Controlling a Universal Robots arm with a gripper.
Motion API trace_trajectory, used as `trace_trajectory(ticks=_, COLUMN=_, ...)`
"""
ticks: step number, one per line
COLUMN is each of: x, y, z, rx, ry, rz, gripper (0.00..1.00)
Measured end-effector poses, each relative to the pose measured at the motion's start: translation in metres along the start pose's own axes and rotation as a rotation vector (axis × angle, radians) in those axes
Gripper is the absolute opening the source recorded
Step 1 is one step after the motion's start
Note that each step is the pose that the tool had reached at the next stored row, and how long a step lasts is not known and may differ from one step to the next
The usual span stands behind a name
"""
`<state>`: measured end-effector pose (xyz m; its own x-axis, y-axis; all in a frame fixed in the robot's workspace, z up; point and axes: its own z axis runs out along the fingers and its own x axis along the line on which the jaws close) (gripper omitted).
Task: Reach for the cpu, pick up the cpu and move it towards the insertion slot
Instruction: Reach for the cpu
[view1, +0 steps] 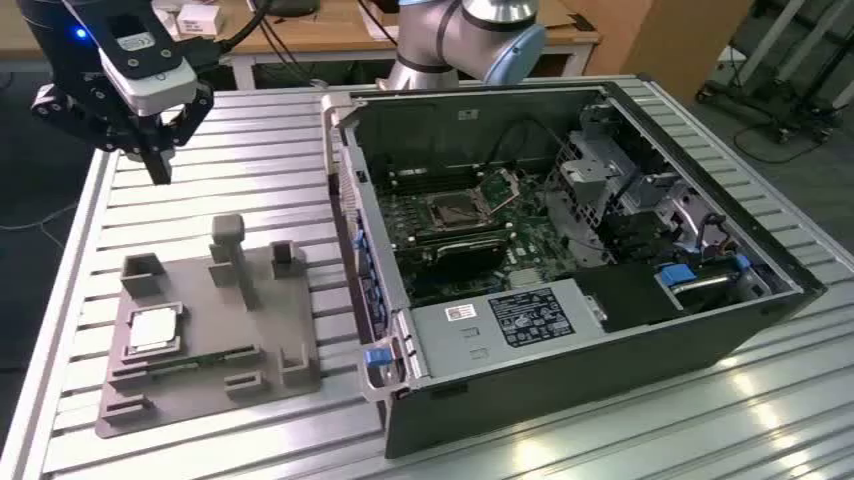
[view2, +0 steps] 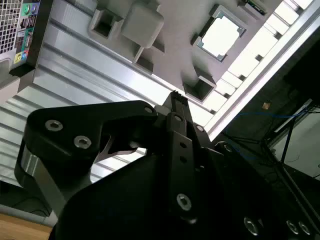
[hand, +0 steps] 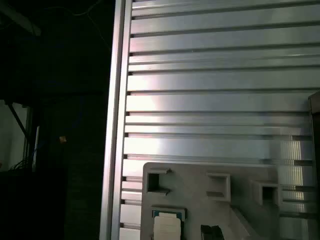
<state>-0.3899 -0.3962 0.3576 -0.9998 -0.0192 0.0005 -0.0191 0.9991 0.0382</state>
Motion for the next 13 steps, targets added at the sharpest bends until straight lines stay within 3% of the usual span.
trace_trajectory(ticks=13, x=0.0014, y=0.0, z=0.0, rx=0.0, ry=0.0, rz=0.0, gripper=0.11)
